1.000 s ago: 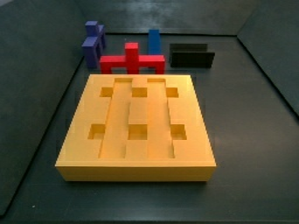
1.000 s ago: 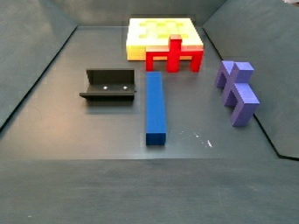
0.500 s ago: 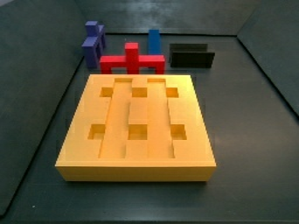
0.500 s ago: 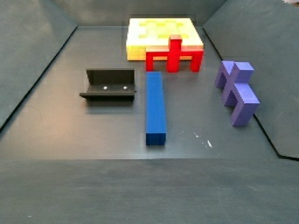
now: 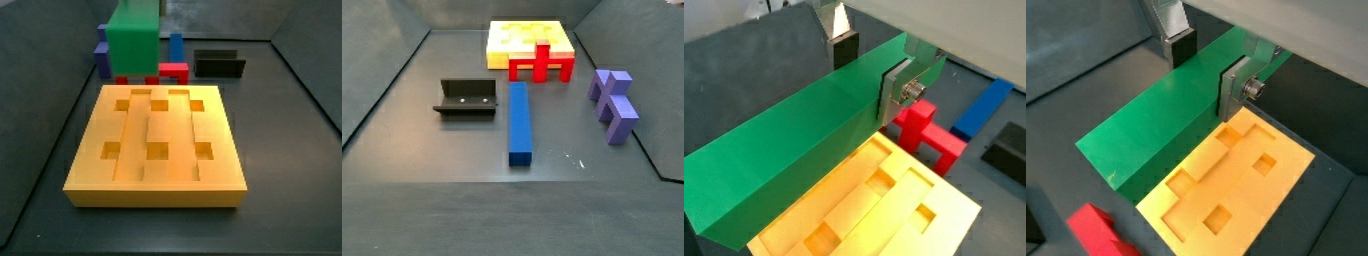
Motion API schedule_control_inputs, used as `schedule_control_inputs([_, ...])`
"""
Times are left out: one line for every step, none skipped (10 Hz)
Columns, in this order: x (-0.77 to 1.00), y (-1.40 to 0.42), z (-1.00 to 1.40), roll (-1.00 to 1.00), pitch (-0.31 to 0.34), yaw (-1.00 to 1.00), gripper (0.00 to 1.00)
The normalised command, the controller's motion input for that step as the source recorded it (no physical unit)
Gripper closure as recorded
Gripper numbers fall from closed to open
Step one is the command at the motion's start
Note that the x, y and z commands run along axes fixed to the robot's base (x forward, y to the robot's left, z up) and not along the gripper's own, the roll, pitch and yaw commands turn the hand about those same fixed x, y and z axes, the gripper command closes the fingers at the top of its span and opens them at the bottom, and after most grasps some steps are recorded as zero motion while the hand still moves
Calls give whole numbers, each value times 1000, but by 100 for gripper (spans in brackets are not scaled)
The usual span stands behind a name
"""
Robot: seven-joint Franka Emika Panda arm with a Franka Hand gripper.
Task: Pick up the green object. Move up. Move to above the board. Insert the green object.
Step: Insert the green object.
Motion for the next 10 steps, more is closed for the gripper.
schedule_control_inputs([0,-206,-903,234,-77,0,100])
schedule_control_inputs([0,-163,-831,246,-101,0,100])
schedule_control_inputs([0,-154,-800,260,-106,0,100])
schedule_control_inputs([14,-86,-866,236,-73,-29,100])
schedule_control_inputs([0,0,-1000,177,-24,-57,100])
schedule_control_inputs([-63,46,-1000,3,-90,-120,100])
schedule_control_inputs([-180,77,-846,-70,-179,-103,100])
schedule_control_inputs([-51,31,-697,-126,-216,-17,100])
schedule_control_inputs([-34,26,-646,-153,-229,-20,100])
schedule_control_inputs([-114,0,-540,-214,-236,-69,100])
